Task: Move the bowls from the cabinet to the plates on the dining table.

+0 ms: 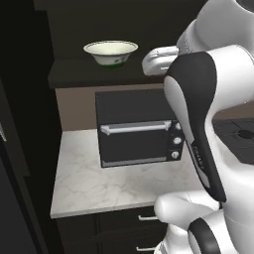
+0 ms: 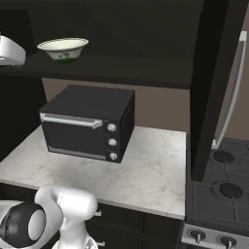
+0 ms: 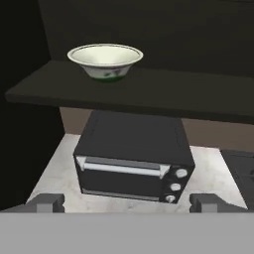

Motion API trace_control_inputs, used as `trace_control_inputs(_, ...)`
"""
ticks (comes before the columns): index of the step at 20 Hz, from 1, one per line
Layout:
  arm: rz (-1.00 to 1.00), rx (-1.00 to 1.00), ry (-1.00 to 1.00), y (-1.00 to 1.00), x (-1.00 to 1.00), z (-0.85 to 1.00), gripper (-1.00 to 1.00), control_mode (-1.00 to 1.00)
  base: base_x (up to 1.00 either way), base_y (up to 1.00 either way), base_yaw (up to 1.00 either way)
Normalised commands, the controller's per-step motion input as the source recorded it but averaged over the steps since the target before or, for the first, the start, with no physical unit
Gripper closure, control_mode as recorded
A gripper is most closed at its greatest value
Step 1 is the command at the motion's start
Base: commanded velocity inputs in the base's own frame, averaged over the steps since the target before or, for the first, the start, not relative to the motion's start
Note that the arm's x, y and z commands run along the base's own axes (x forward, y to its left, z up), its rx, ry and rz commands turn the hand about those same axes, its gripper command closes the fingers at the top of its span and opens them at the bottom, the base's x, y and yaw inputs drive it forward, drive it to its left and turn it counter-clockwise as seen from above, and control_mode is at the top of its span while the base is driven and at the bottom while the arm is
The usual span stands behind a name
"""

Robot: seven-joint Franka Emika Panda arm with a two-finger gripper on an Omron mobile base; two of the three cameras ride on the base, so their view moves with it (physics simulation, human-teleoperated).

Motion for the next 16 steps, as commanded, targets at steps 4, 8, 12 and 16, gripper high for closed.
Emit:
trace_control_inputs(4, -0.01, -0.14, -0.03, -0.06, 0.04, -0.14, -1.00, -1.00, 0.00, 0.00, 0.00)
trace_control_inputs(8, 0.00, -0.11, -0.12, -0.04, 0.11, -0.17, -1.00, -1.00, 0.00, 0.00, 0.00)
trace_control_inputs(12, 0.04, -0.12, -0.13, -0.03, 0.27, -0.28, -1.00, -1.00, 0.00, 0.00, 0.00)
trace_control_inputs(16, 0.11, -0.09, -0.08, -0.08, 0.26, -0.25, -1.00, -1.00, 0.00, 0.00, 0.00)
